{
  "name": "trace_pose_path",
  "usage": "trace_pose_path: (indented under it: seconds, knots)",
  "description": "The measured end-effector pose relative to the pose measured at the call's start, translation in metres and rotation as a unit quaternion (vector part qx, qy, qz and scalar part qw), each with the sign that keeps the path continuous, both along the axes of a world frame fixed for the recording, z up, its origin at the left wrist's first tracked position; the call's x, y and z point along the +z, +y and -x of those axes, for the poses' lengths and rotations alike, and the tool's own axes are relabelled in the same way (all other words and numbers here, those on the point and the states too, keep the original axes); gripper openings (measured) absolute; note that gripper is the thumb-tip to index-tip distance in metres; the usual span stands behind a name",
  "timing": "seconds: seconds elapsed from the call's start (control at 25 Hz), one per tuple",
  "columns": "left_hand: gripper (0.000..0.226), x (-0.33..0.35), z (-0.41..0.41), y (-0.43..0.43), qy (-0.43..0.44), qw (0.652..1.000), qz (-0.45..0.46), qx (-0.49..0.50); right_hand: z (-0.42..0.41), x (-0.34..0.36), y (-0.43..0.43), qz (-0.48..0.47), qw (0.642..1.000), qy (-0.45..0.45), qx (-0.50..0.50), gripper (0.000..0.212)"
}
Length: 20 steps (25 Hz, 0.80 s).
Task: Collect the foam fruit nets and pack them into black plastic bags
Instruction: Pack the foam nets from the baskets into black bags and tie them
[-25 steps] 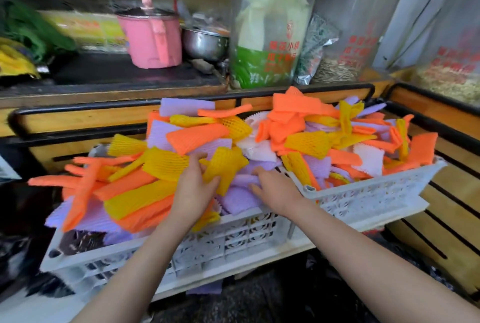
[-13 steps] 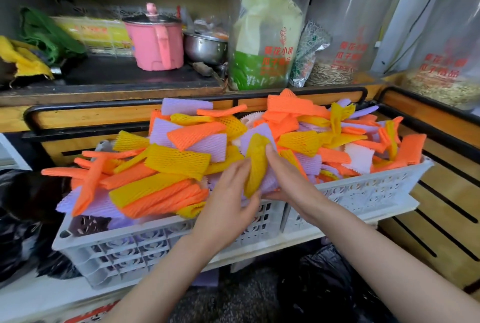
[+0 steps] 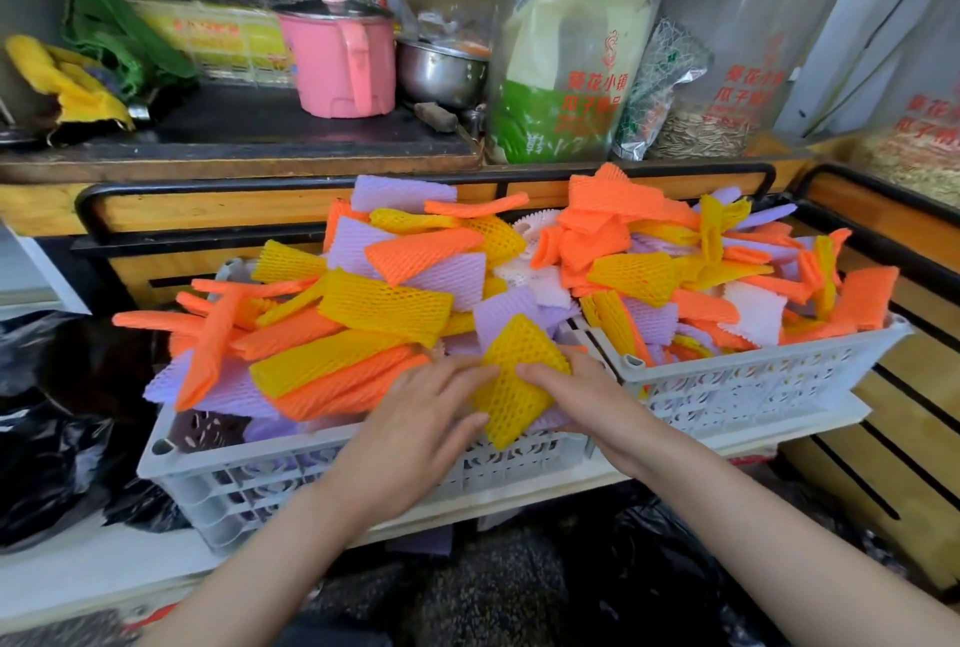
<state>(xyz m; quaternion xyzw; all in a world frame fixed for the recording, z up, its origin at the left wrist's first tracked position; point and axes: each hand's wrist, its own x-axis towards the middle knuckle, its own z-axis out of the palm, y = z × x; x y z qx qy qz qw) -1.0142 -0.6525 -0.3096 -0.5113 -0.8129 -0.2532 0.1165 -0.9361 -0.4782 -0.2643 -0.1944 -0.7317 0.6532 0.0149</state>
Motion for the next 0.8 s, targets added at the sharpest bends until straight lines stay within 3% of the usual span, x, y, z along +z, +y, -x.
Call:
trace_pose_path:
  seconds: [0.12, 0.16, 0.24, 0.32, 0.52, 0.68, 0.8]
  knots:
    - [0.062, -0.015, 0.038, -0.033, 0.01, 0.99, 0.022, 0.14, 0.007, -0.008, 0.007, -0.014, 0.999, -0.004, -0.043, 0.004]
    - [0.07, -0.019, 0.048, -0.044, 0.006, 0.983, 0.053, 0.177, 0.007, -0.009, 0.009, -0.019, 0.999, -0.002, -0.045, 0.007]
    - [0.085, -0.023, 0.062, -0.06, -0.032, 0.971, 0.113, 0.209, 0.007, -0.008, 0.01, -0.025, 0.999, -0.006, -0.044, 0.011]
    - [0.082, -0.019, 0.067, -0.062, -0.054, 0.966, 0.139, 0.214, 0.008, -0.009, 0.01, -0.034, 0.999, -0.015, -0.036, 0.01]
    - [0.036, -0.009, 0.074, -0.056, 0.046, 0.97, 0.072, 0.226, 0.008, -0.008, 0.011, -0.064, 0.996, -0.016, -0.061, 0.009]
    - [0.032, 0.01, 0.065, -0.052, 0.028, 0.967, -0.045, 0.247, -0.001, -0.007, 0.008, -0.098, 0.993, -0.015, -0.063, 0.026]
    - [0.036, 0.034, 0.036, -0.03, -0.026, 0.956, -0.172, 0.236, -0.009, -0.001, 0.001, -0.198, 0.976, 0.039, -0.083, 0.031]
